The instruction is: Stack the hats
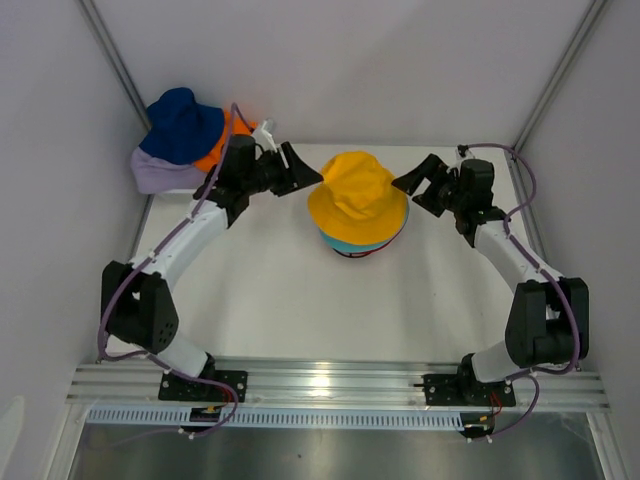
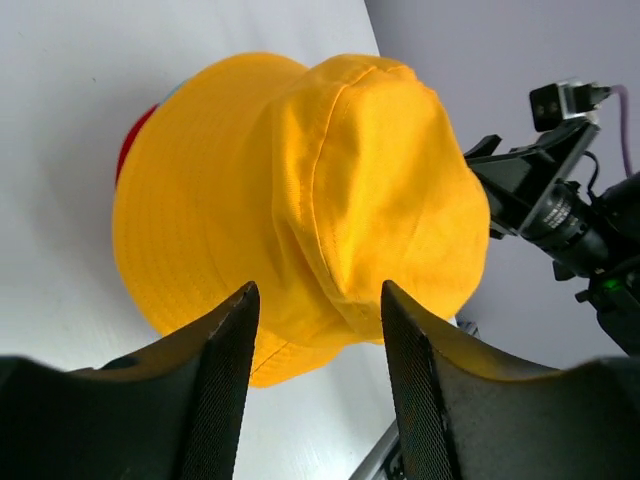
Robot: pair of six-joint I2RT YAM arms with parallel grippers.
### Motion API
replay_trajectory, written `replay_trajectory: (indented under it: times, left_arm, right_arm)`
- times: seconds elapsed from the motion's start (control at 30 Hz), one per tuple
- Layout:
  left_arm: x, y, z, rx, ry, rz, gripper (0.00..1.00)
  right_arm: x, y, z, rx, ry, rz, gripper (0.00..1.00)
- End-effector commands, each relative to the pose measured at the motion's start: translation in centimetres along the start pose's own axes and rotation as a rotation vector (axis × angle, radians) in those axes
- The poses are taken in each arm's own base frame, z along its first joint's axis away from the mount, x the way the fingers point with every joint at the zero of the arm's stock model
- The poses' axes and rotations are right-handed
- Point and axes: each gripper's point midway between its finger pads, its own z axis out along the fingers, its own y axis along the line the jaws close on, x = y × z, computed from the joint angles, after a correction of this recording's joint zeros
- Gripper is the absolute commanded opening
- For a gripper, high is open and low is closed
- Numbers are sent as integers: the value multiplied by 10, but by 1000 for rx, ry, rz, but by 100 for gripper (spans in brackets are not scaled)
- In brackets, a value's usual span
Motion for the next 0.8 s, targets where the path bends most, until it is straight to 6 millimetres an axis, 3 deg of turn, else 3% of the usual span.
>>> replay_trajectory:
  times: [0.0, 0.03, 0.07, 0.13, 0.23, 0.27, 0.3, 0.33, 0.37, 0.4, 0.67, 0.77]
  left_arm:
    - [-32, -15, -37, 24, -111, 57, 57]
    - [-27, -4, -39, 2, -111, 36, 67]
    - [-34, -1, -43, 0, -143, 37, 67]
    - [-21, 17, -45, -25, -149, -19, 81]
    - [-18, 25, -43, -1, -218, -133, 82]
    - [8, 46, -37, -28, -194, -211, 81]
    - [-4, 36, -36, 26, -267, -274, 81]
    - [-2, 37, -34, 39, -288, -297, 80]
    - [16, 44, -29, 26, -275, -327, 80]
    - [10, 43, -27, 25, -327, -345, 80]
    - [32, 33, 0, 129, -345, -438, 77]
    - [38, 40, 8, 138, -356, -478, 75]
  right_arm:
    - [-25, 26, 6, -82, -52, -60, 93]
    - [-25, 25, 8, -82, -50, -58, 93]
    - [-24, 23, 10, -79, -47, -53, 92]
    - [-25, 22, 13, -83, -49, -47, 89]
    - [-26, 17, 17, -63, -59, -33, 82]
    - [-26, 13, 19, -47, -64, -11, 80]
    - [-29, 9, 20, -23, -84, 3, 75]
    - [-31, 5, 21, -9, -93, 19, 74]
    - [-30, 1, 22, 11, -98, 56, 73]
    - [-31, -2, 24, 24, -112, 68, 70]
    - [-29, -3, 38, 27, -99, 107, 65]
    - [-28, -2, 41, 28, -99, 102, 64]
